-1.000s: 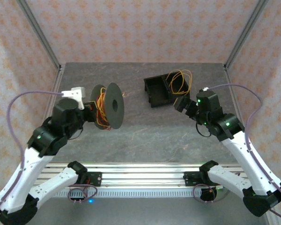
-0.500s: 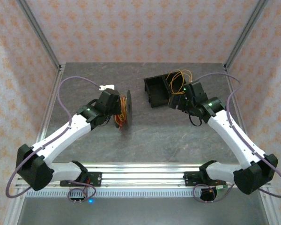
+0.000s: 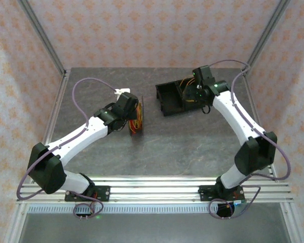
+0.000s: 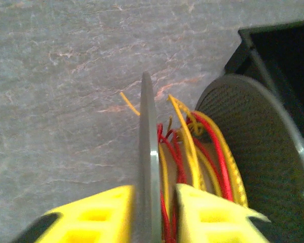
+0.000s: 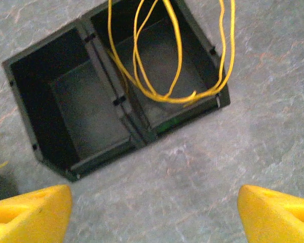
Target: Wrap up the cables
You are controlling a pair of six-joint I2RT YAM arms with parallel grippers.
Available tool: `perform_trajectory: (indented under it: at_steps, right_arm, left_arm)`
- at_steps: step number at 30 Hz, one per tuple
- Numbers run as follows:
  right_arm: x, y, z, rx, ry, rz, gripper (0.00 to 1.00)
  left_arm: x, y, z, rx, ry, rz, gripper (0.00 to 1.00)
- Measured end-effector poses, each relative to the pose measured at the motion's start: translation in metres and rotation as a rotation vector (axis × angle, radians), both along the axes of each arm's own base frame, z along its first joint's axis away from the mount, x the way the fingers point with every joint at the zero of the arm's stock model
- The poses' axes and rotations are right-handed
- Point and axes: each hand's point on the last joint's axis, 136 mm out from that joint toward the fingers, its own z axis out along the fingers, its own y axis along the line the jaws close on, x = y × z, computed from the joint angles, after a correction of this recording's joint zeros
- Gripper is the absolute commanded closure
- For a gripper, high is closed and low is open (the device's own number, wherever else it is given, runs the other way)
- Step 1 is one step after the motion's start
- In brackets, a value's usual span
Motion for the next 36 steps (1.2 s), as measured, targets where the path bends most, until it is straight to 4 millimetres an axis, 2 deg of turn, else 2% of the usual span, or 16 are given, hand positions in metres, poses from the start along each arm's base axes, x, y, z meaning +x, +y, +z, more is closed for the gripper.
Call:
perform_trajectory:
  at_steps: [4, 8, 13, 15, 19, 22, 24, 26, 27, 31, 34, 36]
  right_arm:
    - [0.038, -0.004, -0.001, -0.022, -0.003, -0.005, 0.25]
    - [0.074, -0.009, -0.011, -0.06, 0.006, 0.001, 0.3]
    - [0.105, -0.022, -0.028, -0.098, 0.033, 0.001, 0.36]
    - [0.112, -0.027, -0.035, -0.101, 0.043, -0.003, 0.42]
    - [0.124, -0.034, -0.048, -0.105, 0.066, 0.003, 0.44]
    - [0.131, -0.031, -0.058, -0.098, 0.078, 0.017, 0.52]
    - [0.135, -0.027, -0.068, -0.086, 0.096, 0.036, 0.65]
    - [0.135, -0.023, -0.079, -0.079, 0.118, 0.051, 0.91]
    - [0.135, -0.023, -0.083, -0.074, 0.126, 0.045, 0.99]
    - [0.133, -0.028, -0.084, -0.094, 0.141, 0.011, 1.0]
    - [0.133, -0.036, -0.07, -0.119, 0.107, -0.035, 1.0]
    - [0.13, -0.041, -0.05, -0.126, 0.062, -0.068, 1.0]
  left_arm:
    - [0.002, -0.002, 0.006, -0.012, -0.014, 0.002, 0.44]
    - [0.003, -0.002, 0.009, -0.014, -0.019, 0.002, 0.33]
    - [0.004, 0.001, 0.01, -0.013, -0.02, 0.006, 0.18]
    - [0.003, 0.002, 0.013, -0.02, -0.025, 0.007, 0.13]
    - [0.0, 0.005, 0.023, -0.034, -0.046, 0.009, 0.01]
    - [-0.003, 0.006, 0.032, -0.047, -0.063, 0.008, 0.01]
    - [-0.005, 0.007, 0.038, -0.055, -0.075, 0.007, 0.01]
    - [-0.007, 0.009, 0.043, -0.061, -0.085, 0.006, 0.01]
    - [-0.009, 0.009, 0.046, -0.065, -0.091, 0.006, 0.01]
    - [-0.016, 0.014, 0.063, -0.089, -0.129, 0.006, 0.01]
    - [-0.023, 0.019, 0.077, -0.108, -0.159, 0.006, 0.01]
    - [-0.027, 0.021, 0.086, -0.118, -0.18, 0.004, 0.01]
